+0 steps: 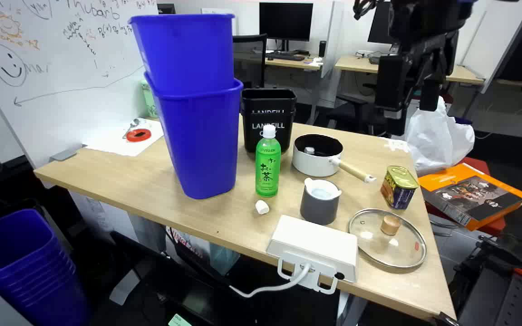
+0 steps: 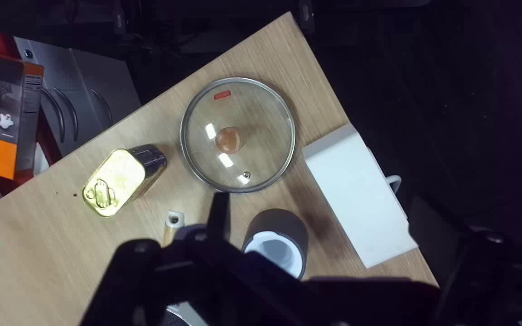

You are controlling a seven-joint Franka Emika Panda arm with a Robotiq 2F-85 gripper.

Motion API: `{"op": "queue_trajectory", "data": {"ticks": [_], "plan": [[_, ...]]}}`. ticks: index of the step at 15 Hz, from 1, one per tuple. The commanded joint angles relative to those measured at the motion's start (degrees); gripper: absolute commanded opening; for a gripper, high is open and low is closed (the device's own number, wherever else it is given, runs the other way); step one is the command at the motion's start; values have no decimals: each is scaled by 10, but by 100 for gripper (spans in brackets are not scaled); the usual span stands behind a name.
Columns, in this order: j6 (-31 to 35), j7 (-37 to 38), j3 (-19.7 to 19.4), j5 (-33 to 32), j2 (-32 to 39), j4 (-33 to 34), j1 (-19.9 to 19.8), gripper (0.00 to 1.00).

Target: Move the tin to the right

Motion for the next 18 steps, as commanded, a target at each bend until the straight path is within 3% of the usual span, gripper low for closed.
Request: {"op": "queue_trajectory", "data": {"ticks": [1,9,14,15,18], "plan": [[-1,2,-8,-3,1,1,9,100],[15,44,-54,-74,-47,-48,-35,100],[29,116,-84,-88,-55,-107,-78,100],[8,86,-83,-87,-46,-84,-68,100],[19,107,-86,-87,-47,-100,-76,100]]}}
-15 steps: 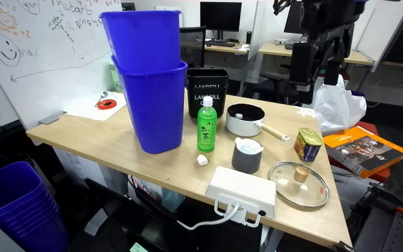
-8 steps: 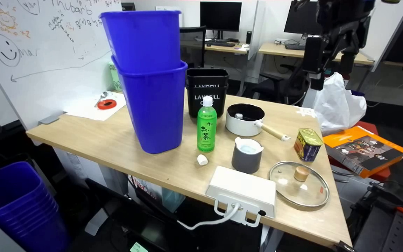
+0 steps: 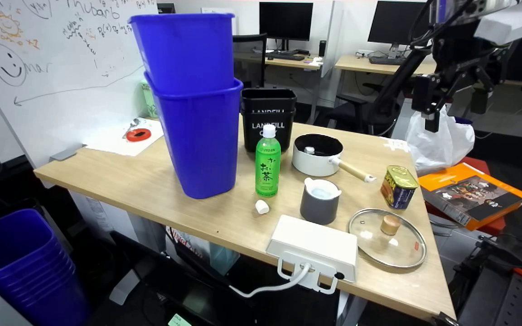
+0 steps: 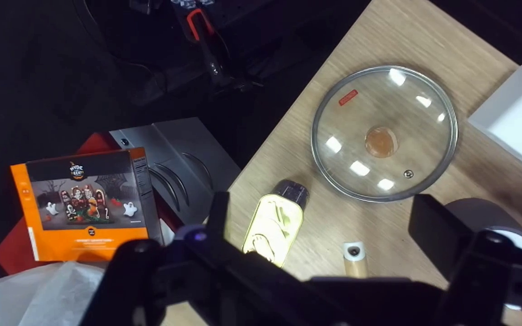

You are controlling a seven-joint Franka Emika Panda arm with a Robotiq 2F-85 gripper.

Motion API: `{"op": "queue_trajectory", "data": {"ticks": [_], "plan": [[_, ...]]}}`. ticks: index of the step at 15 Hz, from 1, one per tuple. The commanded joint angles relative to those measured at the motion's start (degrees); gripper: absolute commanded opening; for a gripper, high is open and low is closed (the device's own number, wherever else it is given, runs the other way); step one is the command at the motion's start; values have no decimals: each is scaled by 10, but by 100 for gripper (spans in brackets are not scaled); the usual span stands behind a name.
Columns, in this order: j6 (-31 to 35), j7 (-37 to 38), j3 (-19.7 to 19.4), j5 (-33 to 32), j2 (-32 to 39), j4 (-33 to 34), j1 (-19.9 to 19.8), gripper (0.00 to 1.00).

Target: Move the tin to the right

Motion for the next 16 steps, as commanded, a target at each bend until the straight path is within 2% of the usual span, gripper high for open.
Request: {"op": "queue_trajectory", "data": {"ticks": [1,4,8,11,16], "plan": [[0,2,2,1,-1,1,-2,100],[0,3,2,1,-5,1,-2,100],[51,65,-8,2,0,-28,-22,100],[138,104,-20,-2,14,-65,-40,100],[233,173,-49,5,67,-105,-73,100]]}}
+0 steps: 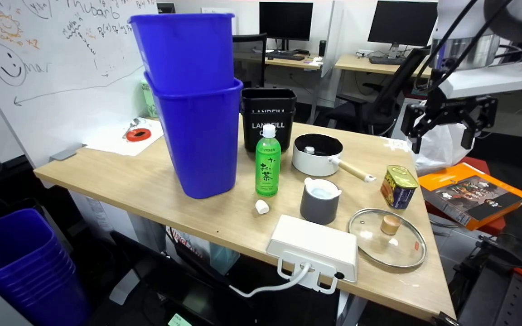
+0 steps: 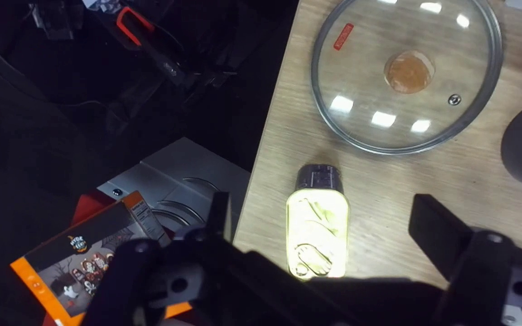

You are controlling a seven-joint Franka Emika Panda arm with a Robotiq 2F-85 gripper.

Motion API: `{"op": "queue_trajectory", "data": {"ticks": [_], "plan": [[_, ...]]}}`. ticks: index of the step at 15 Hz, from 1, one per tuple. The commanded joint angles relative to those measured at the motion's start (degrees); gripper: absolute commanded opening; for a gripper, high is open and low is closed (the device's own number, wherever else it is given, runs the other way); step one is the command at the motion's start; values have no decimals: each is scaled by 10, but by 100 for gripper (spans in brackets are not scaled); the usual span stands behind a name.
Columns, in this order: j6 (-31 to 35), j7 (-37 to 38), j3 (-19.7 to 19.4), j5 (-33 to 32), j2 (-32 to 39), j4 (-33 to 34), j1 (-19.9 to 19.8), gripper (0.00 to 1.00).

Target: Move the tin to the right

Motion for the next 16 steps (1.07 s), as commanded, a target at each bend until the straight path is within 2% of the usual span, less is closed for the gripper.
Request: {"op": "queue_trajectory", "data": {"ticks": [1,3,4,10,12,16], "plan": [[59,36,-19,9,37,-14,-21,100],[74,23,-37,24,62,-12,-20,100],[56,27,-31,8,44,-15,-17,100],[66,27,-38,16,59,-13,-17,100],[99,14,-43,18,69,-17,-17,100],[174,-72,-61,65,109,-20,-8,100]]}}
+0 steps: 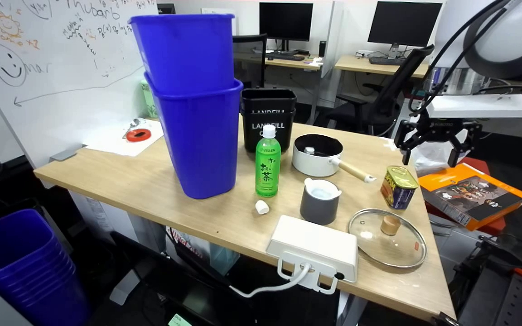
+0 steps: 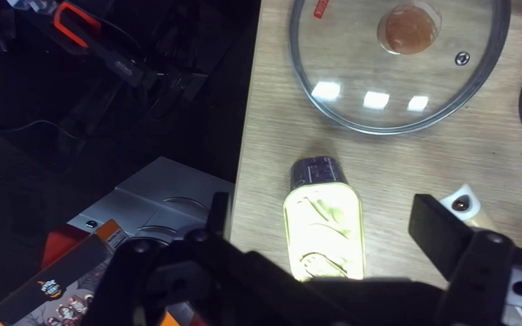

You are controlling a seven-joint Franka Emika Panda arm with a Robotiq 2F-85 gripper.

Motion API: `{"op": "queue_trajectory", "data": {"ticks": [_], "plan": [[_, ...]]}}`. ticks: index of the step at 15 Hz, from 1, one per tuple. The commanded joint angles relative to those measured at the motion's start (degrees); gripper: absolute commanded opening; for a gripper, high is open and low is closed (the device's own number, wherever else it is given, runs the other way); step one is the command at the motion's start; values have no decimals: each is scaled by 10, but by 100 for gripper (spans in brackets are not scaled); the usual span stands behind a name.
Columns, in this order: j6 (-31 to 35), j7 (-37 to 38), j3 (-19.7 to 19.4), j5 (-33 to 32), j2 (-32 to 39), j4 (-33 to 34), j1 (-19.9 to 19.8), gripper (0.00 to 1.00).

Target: Move the tin to the right

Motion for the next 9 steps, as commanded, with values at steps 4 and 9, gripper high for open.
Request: {"op": "queue_trajectory", "data": {"ticks": [4,9], "plan": [[114,-172,-37,67,89,3,3,100],[180,-258,-50,102,147,6,7,100]]}}
